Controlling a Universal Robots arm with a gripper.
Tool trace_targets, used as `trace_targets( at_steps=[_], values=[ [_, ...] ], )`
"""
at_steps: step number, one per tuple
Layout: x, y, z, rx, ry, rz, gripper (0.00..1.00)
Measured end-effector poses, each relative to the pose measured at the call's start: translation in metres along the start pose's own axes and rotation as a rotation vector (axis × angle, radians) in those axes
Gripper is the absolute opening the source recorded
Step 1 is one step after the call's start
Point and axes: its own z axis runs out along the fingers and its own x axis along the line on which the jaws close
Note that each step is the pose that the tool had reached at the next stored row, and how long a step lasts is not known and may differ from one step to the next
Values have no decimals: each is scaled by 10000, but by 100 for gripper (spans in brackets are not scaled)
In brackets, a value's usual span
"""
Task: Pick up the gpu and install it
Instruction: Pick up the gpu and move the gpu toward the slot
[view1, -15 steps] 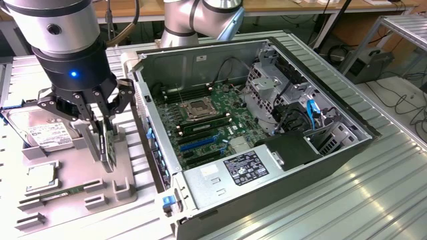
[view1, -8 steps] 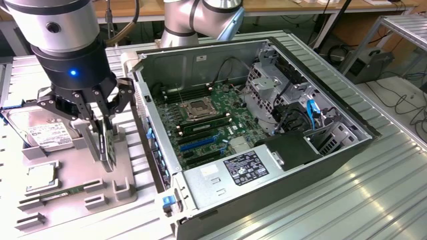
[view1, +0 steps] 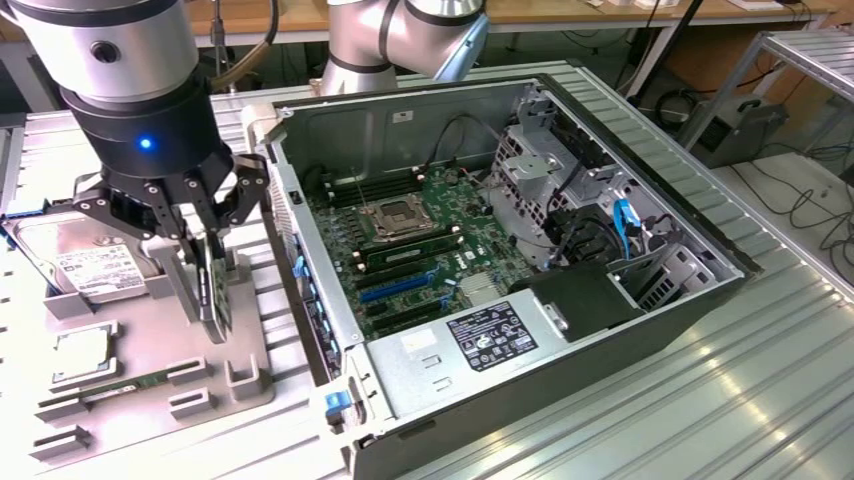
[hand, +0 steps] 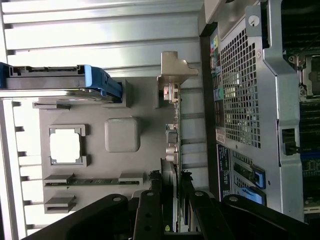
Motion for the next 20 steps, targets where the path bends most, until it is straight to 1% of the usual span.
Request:
trace_targets(
  at_steps=[20],
  values=[
    [-1, 1, -47, 2, 1, 0, 26]
  ],
)
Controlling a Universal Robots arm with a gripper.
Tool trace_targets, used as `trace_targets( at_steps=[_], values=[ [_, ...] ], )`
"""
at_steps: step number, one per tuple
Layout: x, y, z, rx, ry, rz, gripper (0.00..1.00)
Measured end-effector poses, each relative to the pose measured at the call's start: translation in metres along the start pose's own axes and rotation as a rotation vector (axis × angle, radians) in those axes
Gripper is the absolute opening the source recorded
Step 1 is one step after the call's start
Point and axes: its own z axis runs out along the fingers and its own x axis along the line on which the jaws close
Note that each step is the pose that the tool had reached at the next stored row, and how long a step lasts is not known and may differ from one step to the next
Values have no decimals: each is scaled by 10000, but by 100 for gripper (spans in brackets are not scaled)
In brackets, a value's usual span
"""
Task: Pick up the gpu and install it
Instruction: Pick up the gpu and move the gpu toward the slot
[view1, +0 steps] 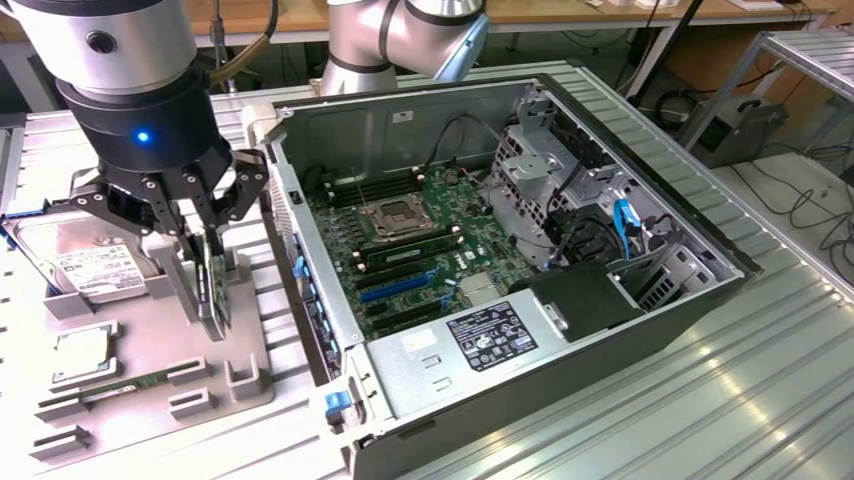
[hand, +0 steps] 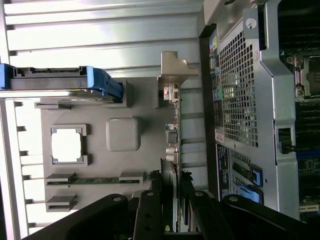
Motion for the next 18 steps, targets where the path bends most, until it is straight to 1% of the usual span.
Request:
trace_targets(
  at_steps=[18],
  values=[
    [-1, 1, -43, -1, -1, 0, 26]
  ],
)
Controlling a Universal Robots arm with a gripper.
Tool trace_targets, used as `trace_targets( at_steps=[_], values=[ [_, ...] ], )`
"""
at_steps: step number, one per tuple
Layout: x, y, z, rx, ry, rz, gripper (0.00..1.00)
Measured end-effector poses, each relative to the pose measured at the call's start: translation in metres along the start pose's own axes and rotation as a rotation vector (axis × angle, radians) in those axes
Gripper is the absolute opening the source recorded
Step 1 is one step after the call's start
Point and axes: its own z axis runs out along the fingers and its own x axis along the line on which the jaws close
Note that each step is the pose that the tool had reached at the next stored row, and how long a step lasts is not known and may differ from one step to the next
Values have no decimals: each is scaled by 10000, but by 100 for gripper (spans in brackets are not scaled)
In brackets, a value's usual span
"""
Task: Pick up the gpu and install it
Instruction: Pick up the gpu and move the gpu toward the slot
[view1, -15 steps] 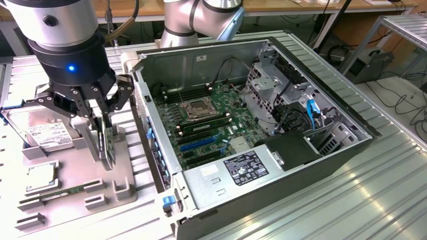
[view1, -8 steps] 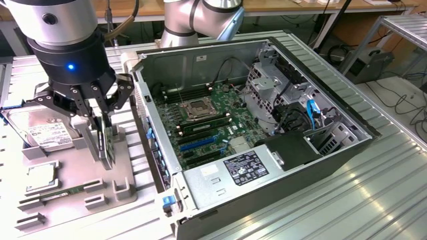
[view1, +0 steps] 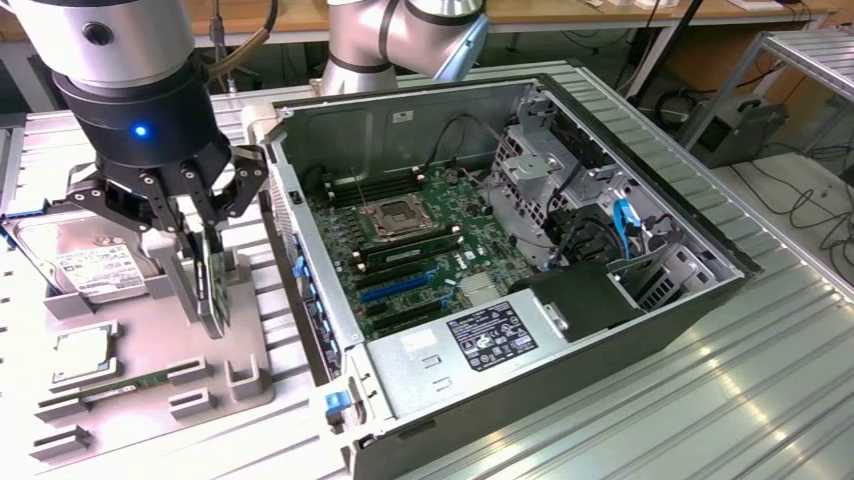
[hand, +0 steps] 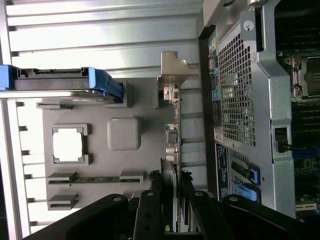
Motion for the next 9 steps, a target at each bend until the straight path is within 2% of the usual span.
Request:
trace_targets(
  at_steps=[9],
  values=[
    [0, 1, -21, 0, 0, 0, 26]
  ],
)
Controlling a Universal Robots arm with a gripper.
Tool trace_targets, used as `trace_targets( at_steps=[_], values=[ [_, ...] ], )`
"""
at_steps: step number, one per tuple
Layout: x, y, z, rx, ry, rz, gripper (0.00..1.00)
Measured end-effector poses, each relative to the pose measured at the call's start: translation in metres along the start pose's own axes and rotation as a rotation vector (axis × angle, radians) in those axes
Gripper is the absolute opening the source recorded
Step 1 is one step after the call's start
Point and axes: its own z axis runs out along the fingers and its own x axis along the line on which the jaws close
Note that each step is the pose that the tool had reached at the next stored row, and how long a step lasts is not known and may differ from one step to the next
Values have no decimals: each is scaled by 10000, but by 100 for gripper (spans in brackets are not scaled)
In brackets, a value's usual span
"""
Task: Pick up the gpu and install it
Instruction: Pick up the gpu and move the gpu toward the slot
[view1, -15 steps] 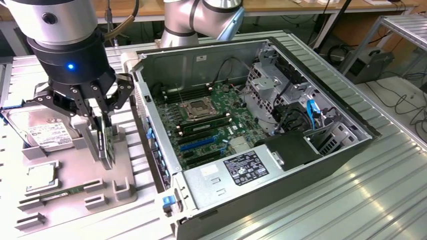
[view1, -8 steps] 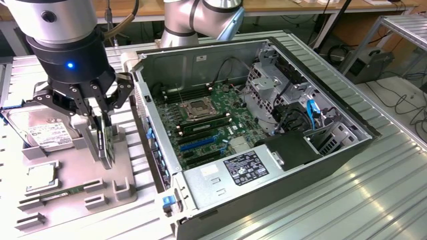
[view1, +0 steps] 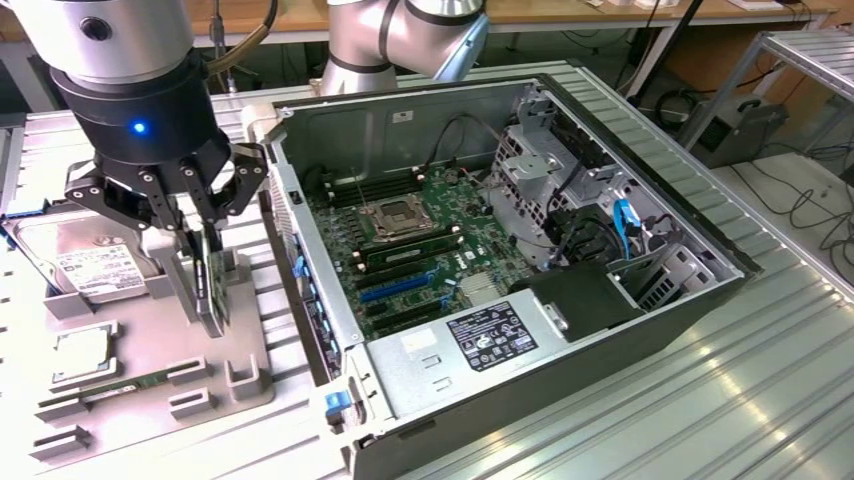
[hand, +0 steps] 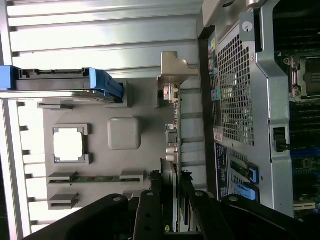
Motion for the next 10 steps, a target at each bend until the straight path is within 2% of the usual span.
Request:
trace_targets(
  at_steps=[8, 10],
  values=[
    [-1, 1, -22, 0, 0, 0, 26],
    [-2, 2, -75, 0, 0, 0, 26]
  ],
)
